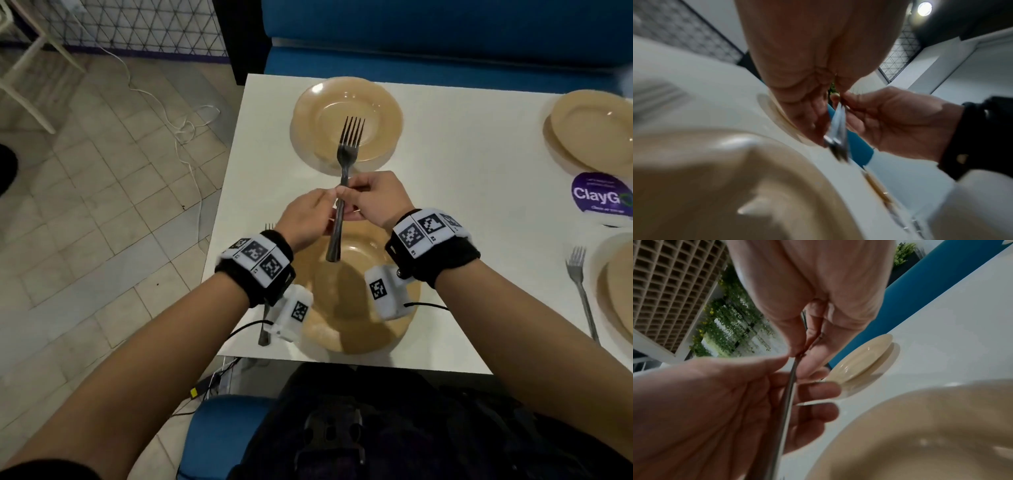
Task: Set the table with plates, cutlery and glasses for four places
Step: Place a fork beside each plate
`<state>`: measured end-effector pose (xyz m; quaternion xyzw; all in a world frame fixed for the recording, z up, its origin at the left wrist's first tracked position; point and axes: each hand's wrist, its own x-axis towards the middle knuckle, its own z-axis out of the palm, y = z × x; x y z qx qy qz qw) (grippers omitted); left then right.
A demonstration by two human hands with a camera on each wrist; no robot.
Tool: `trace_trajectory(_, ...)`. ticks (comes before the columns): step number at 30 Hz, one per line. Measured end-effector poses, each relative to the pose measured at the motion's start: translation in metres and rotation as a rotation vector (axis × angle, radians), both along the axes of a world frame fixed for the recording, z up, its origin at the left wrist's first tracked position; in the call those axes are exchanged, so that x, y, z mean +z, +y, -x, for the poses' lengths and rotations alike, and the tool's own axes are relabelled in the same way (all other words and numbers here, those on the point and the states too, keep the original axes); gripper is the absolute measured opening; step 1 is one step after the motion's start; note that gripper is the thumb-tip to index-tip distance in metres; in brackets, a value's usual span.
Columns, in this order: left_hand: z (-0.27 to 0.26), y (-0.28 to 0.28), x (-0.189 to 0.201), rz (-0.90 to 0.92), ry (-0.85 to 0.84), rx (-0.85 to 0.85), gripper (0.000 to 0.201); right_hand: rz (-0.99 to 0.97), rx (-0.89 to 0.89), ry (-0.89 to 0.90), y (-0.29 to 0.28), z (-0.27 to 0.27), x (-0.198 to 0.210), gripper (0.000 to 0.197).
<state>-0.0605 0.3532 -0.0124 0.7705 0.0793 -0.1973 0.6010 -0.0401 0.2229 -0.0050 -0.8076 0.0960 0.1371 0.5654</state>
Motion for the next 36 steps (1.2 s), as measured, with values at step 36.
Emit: trace_trajectory(36,-0.136,-0.464,0.002,-0.089,-0.093,-0.172,0.026,0.864,0.046,0.061,-0.506,-0.069,0.009,0.023)
